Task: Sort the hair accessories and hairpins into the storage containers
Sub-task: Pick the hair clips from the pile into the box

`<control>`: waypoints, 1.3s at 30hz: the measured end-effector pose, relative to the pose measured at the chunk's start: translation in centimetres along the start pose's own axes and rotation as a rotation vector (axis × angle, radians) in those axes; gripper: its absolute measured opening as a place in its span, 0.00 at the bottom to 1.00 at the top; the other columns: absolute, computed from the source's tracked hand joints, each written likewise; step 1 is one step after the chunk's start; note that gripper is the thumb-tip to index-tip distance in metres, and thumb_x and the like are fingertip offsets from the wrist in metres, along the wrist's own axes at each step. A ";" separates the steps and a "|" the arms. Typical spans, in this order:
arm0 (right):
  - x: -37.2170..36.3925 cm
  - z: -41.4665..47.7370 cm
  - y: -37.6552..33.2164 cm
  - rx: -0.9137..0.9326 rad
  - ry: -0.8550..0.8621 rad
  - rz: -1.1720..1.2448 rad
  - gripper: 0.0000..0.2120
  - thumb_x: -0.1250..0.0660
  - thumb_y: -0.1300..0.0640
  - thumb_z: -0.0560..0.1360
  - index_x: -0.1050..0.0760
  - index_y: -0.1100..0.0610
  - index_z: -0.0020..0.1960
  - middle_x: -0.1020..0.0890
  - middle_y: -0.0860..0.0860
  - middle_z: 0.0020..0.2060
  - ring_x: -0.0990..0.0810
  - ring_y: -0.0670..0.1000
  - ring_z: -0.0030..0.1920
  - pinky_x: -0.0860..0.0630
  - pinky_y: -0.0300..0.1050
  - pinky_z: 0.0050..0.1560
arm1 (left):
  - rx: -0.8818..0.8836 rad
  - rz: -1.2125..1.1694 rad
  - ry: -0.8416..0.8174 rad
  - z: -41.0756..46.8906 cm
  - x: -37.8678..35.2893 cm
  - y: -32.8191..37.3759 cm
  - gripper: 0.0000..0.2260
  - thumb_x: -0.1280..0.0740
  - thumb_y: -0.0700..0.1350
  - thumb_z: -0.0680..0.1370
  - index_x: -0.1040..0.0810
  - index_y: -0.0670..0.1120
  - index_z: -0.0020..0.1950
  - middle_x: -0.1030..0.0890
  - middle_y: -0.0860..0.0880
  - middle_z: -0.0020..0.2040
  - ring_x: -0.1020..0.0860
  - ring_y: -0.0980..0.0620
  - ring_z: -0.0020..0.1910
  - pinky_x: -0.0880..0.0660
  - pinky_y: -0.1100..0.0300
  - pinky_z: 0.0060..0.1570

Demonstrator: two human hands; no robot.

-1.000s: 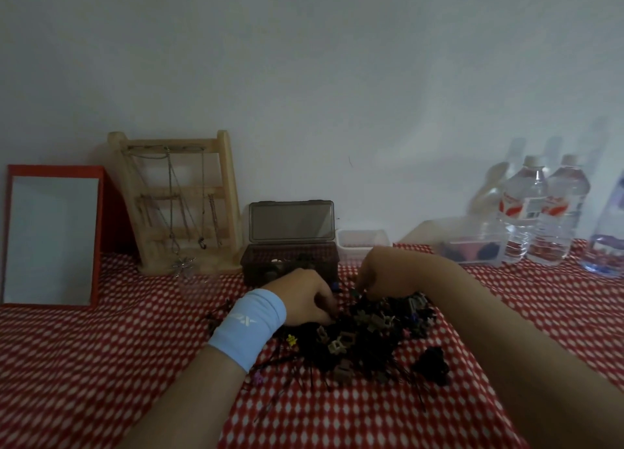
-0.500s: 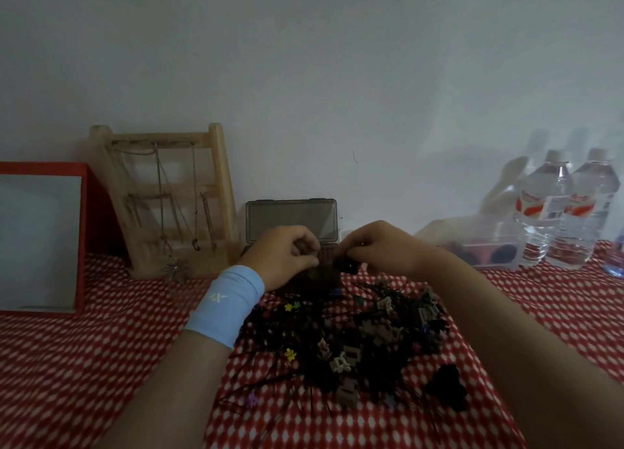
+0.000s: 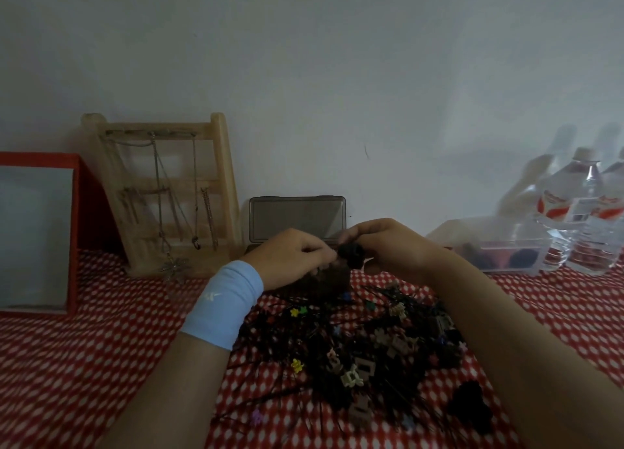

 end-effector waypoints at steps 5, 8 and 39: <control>-0.2 -0.5 0.5 -0.039 -0.034 -0.096 0.18 0.45 0.69 0.78 0.17 0.59 0.45 0.17 0.51 0.37 0.21 0.45 0.34 0.27 0.41 0.32 | -0.025 0.109 -0.070 -0.2 -0.2 0.5 0.05 0.30 0.51 0.76 0.15 0.54 0.47 0.21 0.68 0.35 0.24 0.70 0.36 0.31 0.72 0.39; -0.3 -1.0 0.8 -0.095 -0.068 -0.118 0.18 0.46 0.69 0.79 0.18 0.60 0.44 0.20 0.49 0.32 0.25 0.44 0.28 0.30 0.40 0.27 | 0.018 0.200 -0.179 -0.8 -0.1 0.4 0.06 0.28 0.51 0.75 0.14 0.54 0.50 0.17 0.64 0.45 0.22 0.67 0.44 0.28 0.71 0.46; -0.3 -5.0 0.7 -0.184 -0.282 -0.998 0.08 0.25 0.51 0.71 0.15 0.49 0.49 0.13 0.45 0.39 0.14 0.44 0.38 0.23 0.39 0.35 | -0.026 0.289 -0.348 -2.7 -6.4 3.3 0.10 0.26 0.50 0.73 0.15 0.50 0.52 0.17 0.57 0.49 0.20 0.60 0.45 0.25 0.65 0.50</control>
Point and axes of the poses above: each hand's wrist, its own z-axis towards the middle knuckle, its own x-axis out of the back of the hand, y = z × x, the point moved 7 cm from there along z, towards the middle knuckle
